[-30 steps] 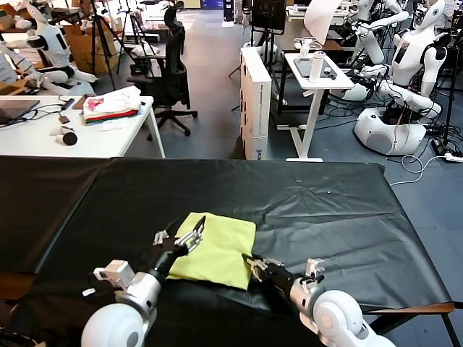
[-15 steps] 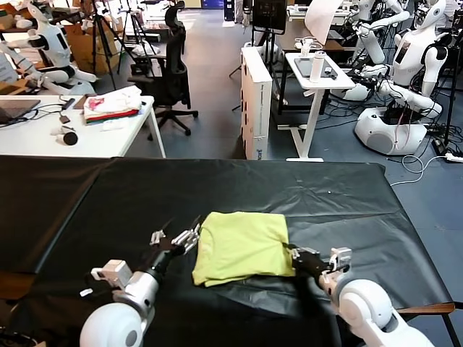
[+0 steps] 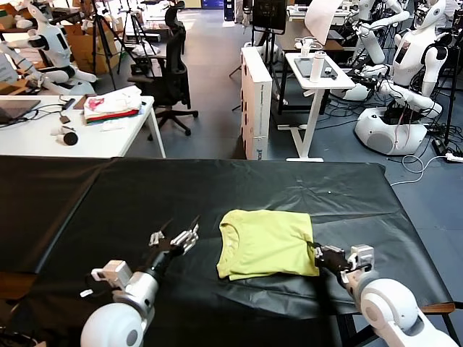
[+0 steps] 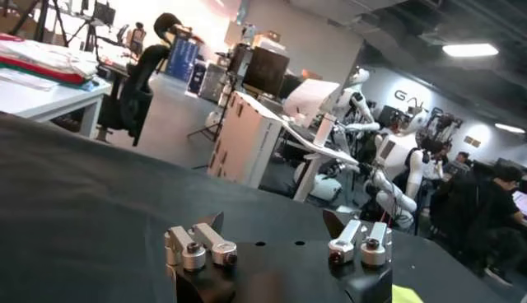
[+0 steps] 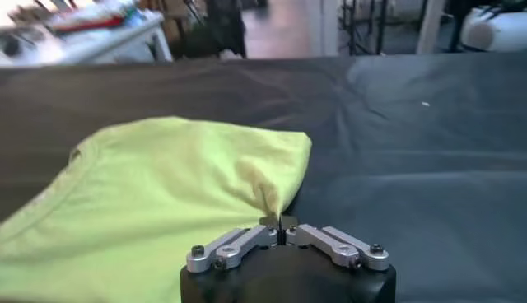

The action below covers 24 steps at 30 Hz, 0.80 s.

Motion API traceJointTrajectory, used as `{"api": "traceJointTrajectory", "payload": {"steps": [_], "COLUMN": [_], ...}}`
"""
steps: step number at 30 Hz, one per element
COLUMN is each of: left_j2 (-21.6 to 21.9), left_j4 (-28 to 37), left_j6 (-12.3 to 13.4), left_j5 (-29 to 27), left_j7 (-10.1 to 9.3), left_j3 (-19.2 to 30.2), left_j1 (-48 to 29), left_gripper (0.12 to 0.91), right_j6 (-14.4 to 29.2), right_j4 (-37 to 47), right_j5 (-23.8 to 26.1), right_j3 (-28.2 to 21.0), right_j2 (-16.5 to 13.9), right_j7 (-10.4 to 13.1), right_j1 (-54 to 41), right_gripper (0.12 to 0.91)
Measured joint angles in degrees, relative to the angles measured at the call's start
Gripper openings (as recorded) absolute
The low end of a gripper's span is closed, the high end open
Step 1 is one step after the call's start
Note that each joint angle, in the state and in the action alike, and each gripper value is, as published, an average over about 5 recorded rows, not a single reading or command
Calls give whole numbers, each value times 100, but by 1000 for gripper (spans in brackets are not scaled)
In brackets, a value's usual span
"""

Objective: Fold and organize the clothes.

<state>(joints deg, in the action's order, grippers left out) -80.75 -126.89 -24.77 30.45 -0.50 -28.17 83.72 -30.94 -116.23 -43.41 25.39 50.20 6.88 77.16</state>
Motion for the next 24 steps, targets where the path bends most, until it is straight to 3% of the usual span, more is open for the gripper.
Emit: {"api": "traceJointTrajectory", "payload": {"steps": [3,8,12,15,19,24], "left_j2": [0,67,162,246,433,739], "left_j4": [16,73,136,144,116,5], "left_j6": [10,19,68,236,709,1332], "left_j5": [0,18,28,-120,-628,-1243], "left_j7": [0,-2,-15,-57,-210,-448], "left_j3": [1,-21,-50,-50,-38,-177], "left_j1": [-9,-20,-30,37,254,723], "left_gripper": [907,907,907,907,907,907], "right_j6": [312,767,1422,2288,3380,4003], "right_j4": [-35,-69,-45,25,62,-20], "right_j5": [406,1277,1554,1791,2169,2341], "right_j3": [181,487,642,680,777,910], "right_j2": [-95,-300,-390,-334,-142,148], "right_j7": [-196,-451,-289,-72,53,206], "right_j1": [149,486,764,937,1219,1666], "right_gripper": [272,593,818,893,906,907]}}
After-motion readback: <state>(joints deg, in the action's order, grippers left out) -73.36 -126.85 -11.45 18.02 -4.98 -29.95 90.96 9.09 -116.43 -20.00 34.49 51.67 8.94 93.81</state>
